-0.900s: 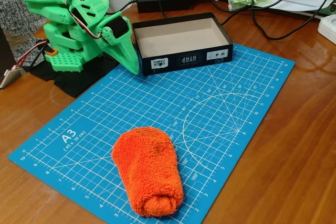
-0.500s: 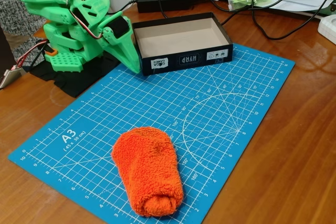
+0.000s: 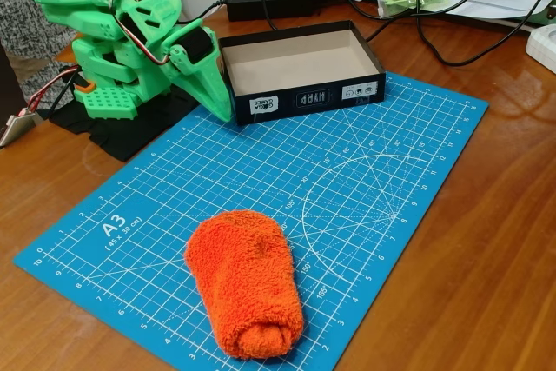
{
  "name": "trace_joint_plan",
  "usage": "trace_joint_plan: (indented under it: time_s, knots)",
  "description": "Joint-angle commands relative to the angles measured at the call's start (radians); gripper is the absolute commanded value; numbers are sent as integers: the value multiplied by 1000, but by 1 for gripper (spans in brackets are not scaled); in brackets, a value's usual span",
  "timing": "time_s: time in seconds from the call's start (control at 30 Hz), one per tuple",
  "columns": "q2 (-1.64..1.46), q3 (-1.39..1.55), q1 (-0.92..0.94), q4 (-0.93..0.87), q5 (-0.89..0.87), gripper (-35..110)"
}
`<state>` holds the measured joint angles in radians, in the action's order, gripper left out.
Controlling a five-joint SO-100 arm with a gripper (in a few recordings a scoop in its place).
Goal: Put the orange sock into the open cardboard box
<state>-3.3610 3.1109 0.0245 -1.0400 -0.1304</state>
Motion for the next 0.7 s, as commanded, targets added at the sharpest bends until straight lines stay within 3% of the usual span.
trace_joint_plan:
  time_s: [0.0,0.67]
  knots:
    - [-17,-21,18,-18,-25,0]
    - [-17,-21,23,-18,-29,0]
